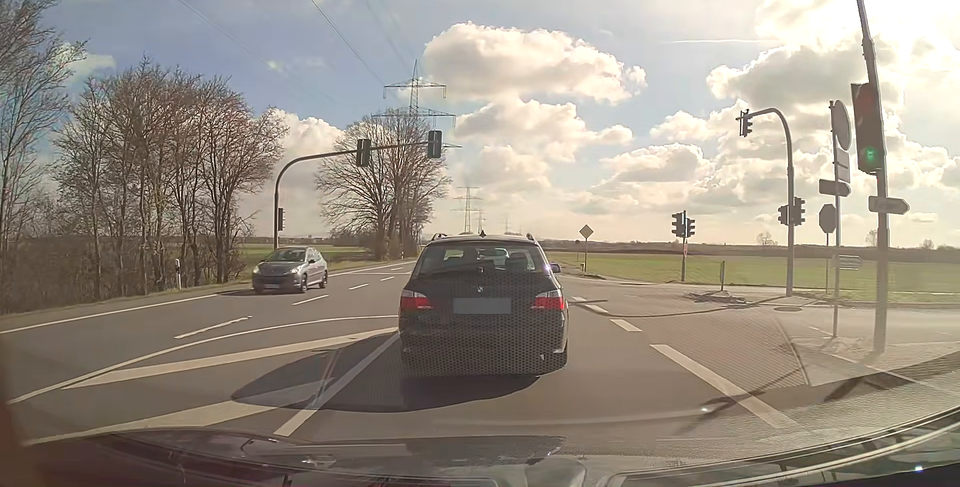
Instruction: Follow the waypoints while adhering to traffic rules and regulations
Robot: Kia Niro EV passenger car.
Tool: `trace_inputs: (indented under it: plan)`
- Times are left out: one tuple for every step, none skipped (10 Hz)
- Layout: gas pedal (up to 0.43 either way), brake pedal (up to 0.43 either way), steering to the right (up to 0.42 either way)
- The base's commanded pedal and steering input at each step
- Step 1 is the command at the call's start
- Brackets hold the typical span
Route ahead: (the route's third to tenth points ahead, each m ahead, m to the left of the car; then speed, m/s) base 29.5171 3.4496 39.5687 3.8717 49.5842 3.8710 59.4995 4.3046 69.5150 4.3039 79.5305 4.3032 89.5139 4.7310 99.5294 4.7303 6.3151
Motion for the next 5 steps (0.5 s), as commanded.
trace_inputs:
  plan:
    - [0.189, 0.000, -0.002]
    - [0.189, 0.000, -0.002]
    - [0.189, 0.000, -0.002]
    - [0.189, 0.000, -0.003]
    - [0.189, 0.000, -0.002]
